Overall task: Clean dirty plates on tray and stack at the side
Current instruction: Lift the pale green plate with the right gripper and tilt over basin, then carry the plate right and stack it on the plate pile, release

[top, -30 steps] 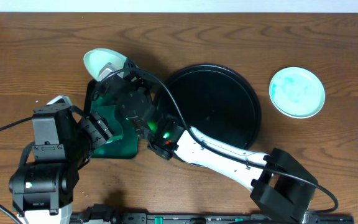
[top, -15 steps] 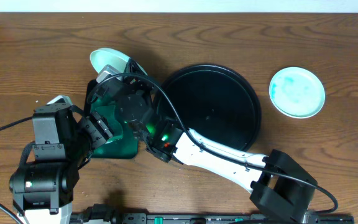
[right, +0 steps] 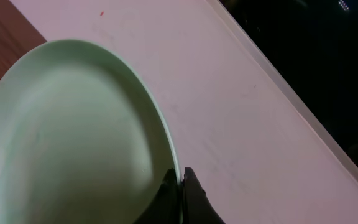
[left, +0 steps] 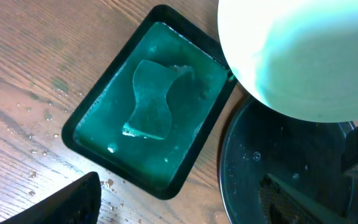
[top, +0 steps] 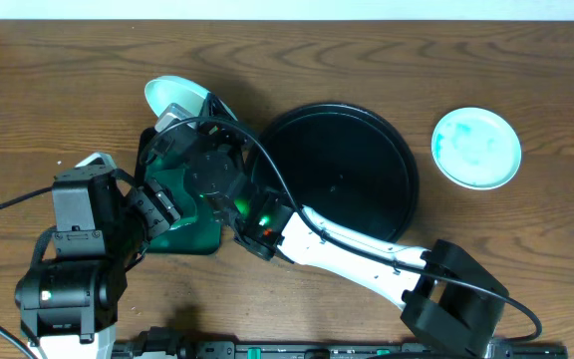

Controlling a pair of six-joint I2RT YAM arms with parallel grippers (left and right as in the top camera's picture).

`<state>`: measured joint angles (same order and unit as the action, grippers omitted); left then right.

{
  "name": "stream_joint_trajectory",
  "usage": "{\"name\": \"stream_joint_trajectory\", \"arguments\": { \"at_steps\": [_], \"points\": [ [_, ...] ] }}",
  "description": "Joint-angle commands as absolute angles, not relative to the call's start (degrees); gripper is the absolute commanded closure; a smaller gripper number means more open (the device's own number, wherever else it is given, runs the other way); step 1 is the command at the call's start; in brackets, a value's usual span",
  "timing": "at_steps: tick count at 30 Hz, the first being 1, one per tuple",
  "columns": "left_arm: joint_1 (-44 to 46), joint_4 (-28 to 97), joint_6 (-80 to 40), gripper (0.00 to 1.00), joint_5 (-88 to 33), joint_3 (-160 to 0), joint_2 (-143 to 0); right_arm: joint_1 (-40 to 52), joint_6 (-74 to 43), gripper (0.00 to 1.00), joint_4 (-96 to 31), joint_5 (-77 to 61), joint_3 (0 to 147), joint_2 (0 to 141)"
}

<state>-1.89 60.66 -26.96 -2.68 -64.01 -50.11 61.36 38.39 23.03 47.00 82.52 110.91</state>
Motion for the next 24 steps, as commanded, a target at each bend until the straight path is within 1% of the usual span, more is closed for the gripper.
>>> {"name": "stream_joint_trajectory", "arguments": {
  "at_steps": [1, 2, 4, 6, 9, 10, 11, 12, 14, 16, 19, 24],
  "points": [
    [-2.17, 60.84, -26.61, 0.19, -2.59, -64.66, -50.11, 61.41, 37.04, 0.99, 23.31, 47.79, 83.05, 109.95],
    [-2.17, 60.84, -26.61, 0.19, -2.59, -64.66, -50.11, 61.01, 34.52, 0.99, 22.81, 47.72, 83.05, 109.95],
    [-2.17, 60.84, -26.61, 0.19, -2.57, -64.66, -50.11, 59.55, 25.36, 0.99, 19.92, 46.24, 83.05, 109.95],
    [-2.17, 60.84, -26.61, 0.18, -2.59, -64.66, -50.11, 57.12, 15.05, 0.99, 13.87, 40.21, 83.05, 109.95],
    [-2.17, 60.84, -26.61, 0.19, -2.59, -64.66, -50.11, 52.29, -2.35, 0.99, 4.51, 25.85, 83.05, 109.95],
    [-2.17, 60.84, -26.61, 0.19, -2.59, -64.66, -50.11, 50.76, -6.52, 0.99, 2.87, 20.99, 83.05, 109.91],
    [-2.17, 60.84, -26.61, 0.19, -2.57, -64.66, -50.11, 48.71, -10.52, 0.99, 1.28, 14.41, 83.05, 109.51],
    [-2.17, 60.84, -26.61, 0.19, -2.59, -64.66, -50.11, 45.32, -15.44, 0.99, -0.19, 3.55, 83.05, 108.62],
    [-2.17, 60.84, -26.61, 0.19, -2.59, -64.66, -50.11, 40.88, -19.44, 0.99, -1.10, -9.06, 83.05, 106.94],
    [-2.17, 60.84, -26.61, 0.19, -2.59, -64.66, -50.11, 35.79, -20.38, 0.99, -3.60, -18.33, 83.05, 104.64],
    [-2.17, 60.84, -26.61, 0.19, -2.59, -64.66, -50.11, 28.56, -22.33, 0.99, -10.90, -19.88, 83.05, 100.95],
    [-2.17, 60.84, -26.61, 0.19, -2.59, -64.66, -50.11, 11.62, -23.40, 0.99, -25.87, -19.81, 83.05, 94.85]
  ]
}}
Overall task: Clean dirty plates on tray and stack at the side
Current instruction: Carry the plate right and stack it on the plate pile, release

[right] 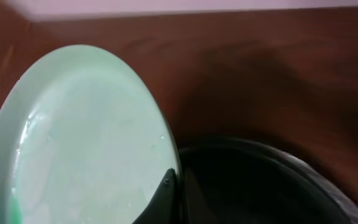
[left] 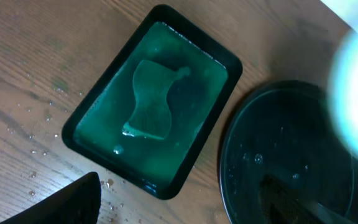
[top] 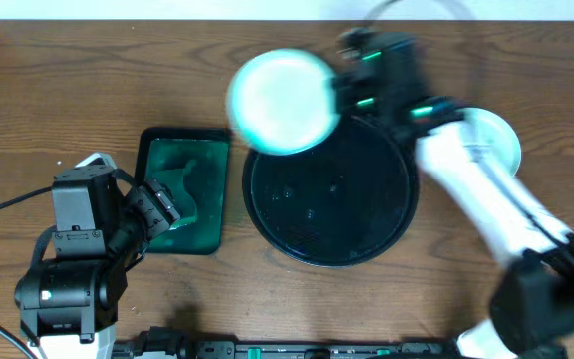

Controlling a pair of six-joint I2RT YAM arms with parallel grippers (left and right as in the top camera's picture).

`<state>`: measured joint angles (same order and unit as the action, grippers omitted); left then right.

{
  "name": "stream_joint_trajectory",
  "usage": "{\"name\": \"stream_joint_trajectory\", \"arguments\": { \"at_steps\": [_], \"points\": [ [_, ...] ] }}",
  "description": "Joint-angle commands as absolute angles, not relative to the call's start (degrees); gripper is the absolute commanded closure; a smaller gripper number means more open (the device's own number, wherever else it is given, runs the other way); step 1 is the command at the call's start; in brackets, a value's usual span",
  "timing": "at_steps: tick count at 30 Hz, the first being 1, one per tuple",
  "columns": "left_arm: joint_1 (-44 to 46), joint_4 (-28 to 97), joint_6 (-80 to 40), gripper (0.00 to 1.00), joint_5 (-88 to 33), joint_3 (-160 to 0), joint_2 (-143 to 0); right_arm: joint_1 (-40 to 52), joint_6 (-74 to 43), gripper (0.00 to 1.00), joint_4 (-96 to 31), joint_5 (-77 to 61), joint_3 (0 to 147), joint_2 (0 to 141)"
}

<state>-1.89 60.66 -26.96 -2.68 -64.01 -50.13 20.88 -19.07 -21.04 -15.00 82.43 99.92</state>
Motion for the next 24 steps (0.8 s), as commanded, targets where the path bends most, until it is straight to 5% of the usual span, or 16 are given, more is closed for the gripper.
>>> {"name": "stream_joint_trajectory", "arguments": {
  "at_steps": [1, 10, 19, 24],
  "points": [
    [-2.17, 60.84, -26.61, 0.19, -2.59, -64.66, -50.11, 7.70, -23.57, 0.99, -28.75, -19.81, 83.05, 94.24],
    [-2.17, 60.84, -26.61, 0.18, -2.59, -64.66, -50.11, -22.81, -23.55, 0.99, -50.26, -17.96, 82.61, 98.87],
    [-2.17, 60.84, -26.61, 0.18, -2.59, -64.66, -50.11, -29.95, -23.90, 0.99, -48.01, -16.14, 78.91, 106.43],
    [-2.17, 60.84, -26.61, 0.18, -2.59, -64.66, -50.11, -27.18, -15.35, 0.72, -46.44, -21.63, 78.94, 106.04]
  ]
}}
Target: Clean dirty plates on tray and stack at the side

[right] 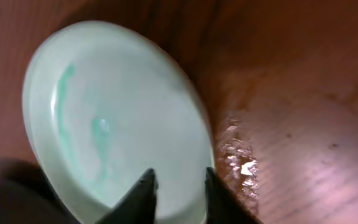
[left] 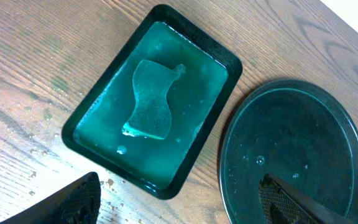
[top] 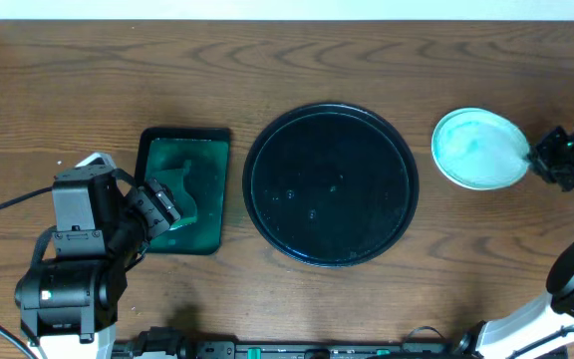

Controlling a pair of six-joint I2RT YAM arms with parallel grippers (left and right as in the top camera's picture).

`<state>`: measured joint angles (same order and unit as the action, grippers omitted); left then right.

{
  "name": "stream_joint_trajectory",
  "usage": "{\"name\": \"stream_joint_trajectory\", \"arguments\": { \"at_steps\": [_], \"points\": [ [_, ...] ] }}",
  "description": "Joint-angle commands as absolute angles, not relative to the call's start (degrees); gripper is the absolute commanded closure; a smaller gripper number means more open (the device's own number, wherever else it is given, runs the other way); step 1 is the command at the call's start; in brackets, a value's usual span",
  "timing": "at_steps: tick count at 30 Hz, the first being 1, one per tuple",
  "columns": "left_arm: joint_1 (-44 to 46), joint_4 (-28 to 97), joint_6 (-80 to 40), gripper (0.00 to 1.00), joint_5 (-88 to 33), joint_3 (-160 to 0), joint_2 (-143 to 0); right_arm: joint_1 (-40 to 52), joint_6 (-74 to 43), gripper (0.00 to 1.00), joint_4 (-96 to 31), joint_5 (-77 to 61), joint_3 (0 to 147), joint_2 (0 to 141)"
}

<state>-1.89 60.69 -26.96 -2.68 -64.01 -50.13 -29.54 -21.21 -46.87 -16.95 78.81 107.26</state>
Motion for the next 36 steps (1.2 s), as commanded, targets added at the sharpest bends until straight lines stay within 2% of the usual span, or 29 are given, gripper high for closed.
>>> {"name": "stream_joint_trajectory", "arguments": {
  "at_steps": [1, 11, 14, 15, 16, 23, 27, 36],
  "points": [
    [-2.17, 60.84, -26.61, 0.18, -2.59, -64.66, -50.11, -26.37, -14.63, 0.68, -46.44, -22.13, 78.96, 105.36],
    [-2.17, 60.84, -26.61, 0.18, -2.59, -64.66, -50.11, -14.04, -7.55, 0.54, -46.68, -35.35, 78.96, 83.90],
    [-2.17, 60.84, -26.61, 0.18, -2.59, -64.66, -50.11, -8.69, -7.40, 0.46, -47.22, -35.31, 78.96, 76.27],
    [-2.17, 60.84, -26.61, 0.18, -2.59, -64.66, -50.11, -6.81, -7.42, 0.25, -47.55, -34.65, 78.96, 73.95],
    [-2.17, 60.84, -26.61, 0.18, -2.57, -64.66, -50.11, -5.08, -7.40, 0.01, -47.62, -34.15, 78.96, 71.92],
    [-2.17, 60.84, -26.61, 0.18, -2.59, -64.66, -50.11, 4.10, -7.84, 0.01, -51.27, -33.69, 78.96, 60.93],
    [-2.17, 60.84, -26.61, 0.18, -2.59, -64.66, -50.11, 4.82, -6.87, 0.01, -53.52, -32.23, 78.96, 57.47],
    [-2.17, 60.84, -26.61, 0.18, -2.59, -64.66, -50.11, 5.21, 2.04, 0.01, -62.39, -17.72, 78.63, 49.15]
  ]
}}
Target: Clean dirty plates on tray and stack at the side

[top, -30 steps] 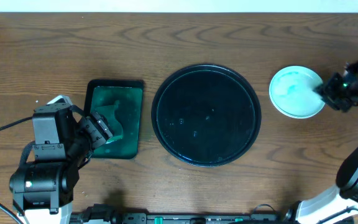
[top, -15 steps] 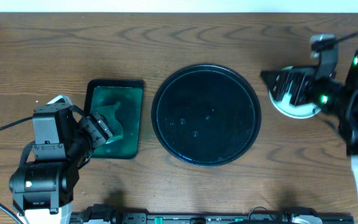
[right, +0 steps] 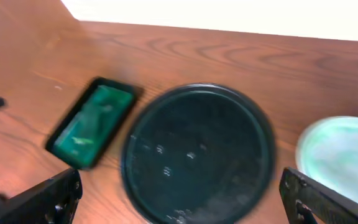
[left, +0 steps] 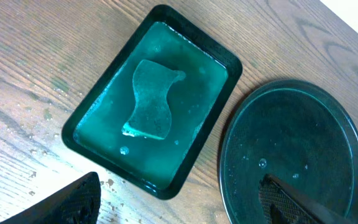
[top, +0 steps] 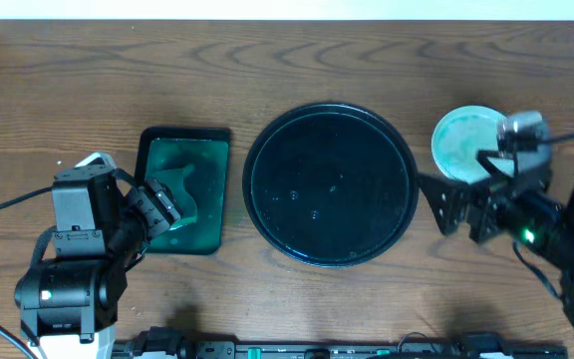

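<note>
The round black tray (top: 332, 184) sits mid-table holding only water drops; it also shows under the wrist cameras (left: 291, 149) (right: 197, 149). Pale mint plates (top: 469, 140) are stacked on the wood to its right, and the top plate (right: 344, 152) carries faint green streaks. My right gripper (top: 461, 209) (right: 185, 205) hangs open and holds nothing, just in front of the stack by the tray's right rim. My left gripper (top: 162, 209) (left: 179, 208) is open at the near edge of the green basin (top: 182, 165), holding nothing.
The basin (left: 197, 112) (right: 92, 121) left of the tray holds green water and a sponge (left: 151, 99). Water spots mark the wood beside it. A white wall runs along the far table edge.
My right gripper was at the right rim of the top plate on the stack. It now stands open, pulled back in front of the stack, and the plate lies there. The left arm has not moved.
My right gripper held a mint plate tilted over the basin at the left. Then the plate was above the tray's far rim, then on the stack at the right. Now the gripper is off it, and the tray holds no plates.
</note>
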Controlling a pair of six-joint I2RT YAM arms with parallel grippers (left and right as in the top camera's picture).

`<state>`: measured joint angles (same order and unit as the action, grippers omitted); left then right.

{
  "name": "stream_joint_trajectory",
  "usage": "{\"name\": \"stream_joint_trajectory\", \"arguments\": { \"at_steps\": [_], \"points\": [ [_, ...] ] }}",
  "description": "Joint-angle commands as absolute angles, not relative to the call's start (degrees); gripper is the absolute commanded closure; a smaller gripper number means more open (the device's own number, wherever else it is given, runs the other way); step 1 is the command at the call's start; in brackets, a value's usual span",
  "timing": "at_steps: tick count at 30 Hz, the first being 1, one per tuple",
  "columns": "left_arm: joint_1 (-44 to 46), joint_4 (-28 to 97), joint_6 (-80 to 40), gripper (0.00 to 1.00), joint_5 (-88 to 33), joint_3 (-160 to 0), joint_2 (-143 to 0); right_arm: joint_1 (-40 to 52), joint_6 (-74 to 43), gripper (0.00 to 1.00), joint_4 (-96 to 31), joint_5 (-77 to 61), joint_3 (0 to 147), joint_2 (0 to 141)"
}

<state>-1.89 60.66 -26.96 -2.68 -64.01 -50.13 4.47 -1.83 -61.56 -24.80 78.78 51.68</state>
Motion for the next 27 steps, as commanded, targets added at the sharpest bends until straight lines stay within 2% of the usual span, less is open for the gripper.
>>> {"name": "stream_joint_trajectory", "arguments": {
  "at_steps": [1, 5, 12, 21, 27],
  "points": [
    [-2.17, 60.84, -26.61, 0.18, -2.59, -64.66, -50.11, 5.43, 2.07, 0.01, -62.26, -15.57, 78.00, 47.94],
    [-2.17, 60.84, -26.61, 0.18, -2.57, -64.66, -50.11, 6.48, 2.02, 0.01, -56.47, -8.12, 70.15, 40.36],
    [-2.17, 60.84, -26.61, 0.18, -2.59, -64.66, -50.11, 6.42, 2.72, 0.01, -50.04, -5.98, 50.26, 23.55],
    [-2.17, 60.84, -26.61, 0.18, -2.59, -64.66, -50.11, 6.44, 2.20, 0.01, -28.86, -5.96, 20.60, 2.81],
    [-2.17, 60.84, -26.61, 0.18, -2.59, -64.66, -50.11, 6.48, 1.56, 0.01, -21.85, -6.50, 10.55, 0.38]
  ]
}}
